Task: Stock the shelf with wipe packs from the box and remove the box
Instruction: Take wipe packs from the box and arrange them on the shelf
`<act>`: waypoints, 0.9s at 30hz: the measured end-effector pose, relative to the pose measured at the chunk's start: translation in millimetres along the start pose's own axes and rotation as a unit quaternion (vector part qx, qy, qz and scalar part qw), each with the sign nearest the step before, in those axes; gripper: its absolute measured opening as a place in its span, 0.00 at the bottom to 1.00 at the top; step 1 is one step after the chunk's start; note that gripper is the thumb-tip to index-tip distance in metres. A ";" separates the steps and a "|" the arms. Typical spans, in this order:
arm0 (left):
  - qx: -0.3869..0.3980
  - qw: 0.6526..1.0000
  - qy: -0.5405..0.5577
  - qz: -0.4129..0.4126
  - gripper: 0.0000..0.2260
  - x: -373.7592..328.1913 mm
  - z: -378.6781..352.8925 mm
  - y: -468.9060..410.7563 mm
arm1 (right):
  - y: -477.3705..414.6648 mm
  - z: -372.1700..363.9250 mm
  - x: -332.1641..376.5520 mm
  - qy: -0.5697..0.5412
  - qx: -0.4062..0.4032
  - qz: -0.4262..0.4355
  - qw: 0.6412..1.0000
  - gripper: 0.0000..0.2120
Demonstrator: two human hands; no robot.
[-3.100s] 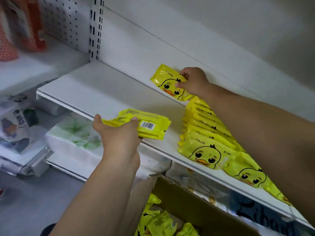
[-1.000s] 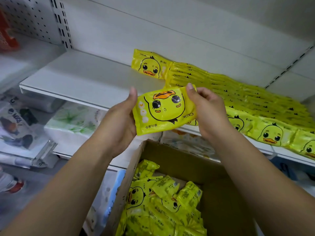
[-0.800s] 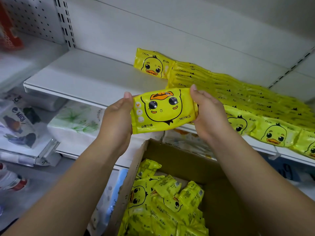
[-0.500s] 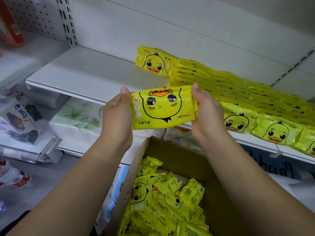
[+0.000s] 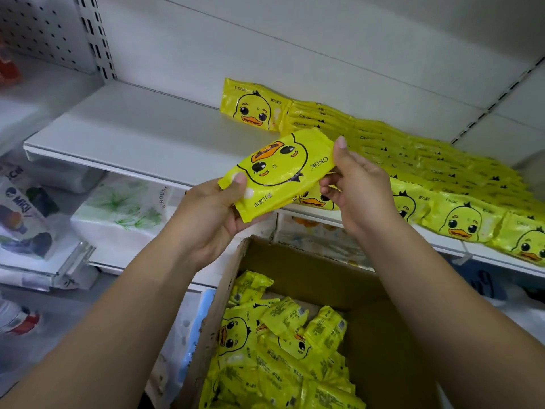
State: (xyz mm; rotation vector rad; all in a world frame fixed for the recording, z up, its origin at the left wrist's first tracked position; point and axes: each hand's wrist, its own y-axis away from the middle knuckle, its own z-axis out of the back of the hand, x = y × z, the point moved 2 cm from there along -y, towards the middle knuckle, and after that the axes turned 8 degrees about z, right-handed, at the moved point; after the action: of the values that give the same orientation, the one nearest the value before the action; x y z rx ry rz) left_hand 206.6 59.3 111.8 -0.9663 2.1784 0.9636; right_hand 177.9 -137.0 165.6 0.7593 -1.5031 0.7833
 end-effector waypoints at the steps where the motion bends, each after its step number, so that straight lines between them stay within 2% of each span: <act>1: 0.005 1.000 0.010 -0.011 0.15 -2.0 0.2 0.3 | -1.5 1.2 2.7 -0.004 -0.005 -0.008 1.000 0.08; 4: 0.010 0.999 0.016 -0.030 0.14 -6.9 -1.2 1.7 | -4.7 2.3 9.4 -0.006 -0.013 -0.011 1.000 0.09; 11: 0.009 0.998 0.033 -0.054 0.12 -6.5 -7.6 3.9 | -14.4 -1.6 11.4 0.088 -0.067 0.053 0.992 0.13; 14: 0.005 0.996 0.054 -0.069 0.13 -6.2 -7.7 1.7 | -18.0 -8.8 12.0 0.067 -0.068 0.027 0.995 0.13; 17: 0.014 0.992 0.080 -0.095 0.15 -5.4 -7.3 0.2 | -16.0 -20.1 11.2 -0.040 0.009 -0.047 0.998 0.19; 20: 0.029 0.988 0.096 -0.116 0.14 -1.9 -10.1 -1.1 | -3.0 -34.3 2.8 -0.034 0.127 -0.098 0.986 0.22; 23: -0.012 0.992 0.060 -0.114 0.13 -5.3 -6.6 -2.1 | 1.7 -40.7 -0.2 0.003 0.139 -0.056 0.989 0.12; 25: -0.042 0.994 0.003 -0.103 0.20 -12.7 0.3 -0.9 | -2.9 -37.7 3.5 0.033 0.160 -0.020 0.986 0.08; 27: -0.031 0.995 -0.052 -0.075 0.26 -18.6 4.1 2.1 | -6.6 -36.9 9.7 0.088 0.221 0.001 0.971 0.10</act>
State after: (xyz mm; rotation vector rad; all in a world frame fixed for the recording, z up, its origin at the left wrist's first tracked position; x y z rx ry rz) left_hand 216.6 70.7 123.6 -1.0680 1.9712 0.9920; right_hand 203.3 -110.3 177.6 0.9888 -1.1815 1.1767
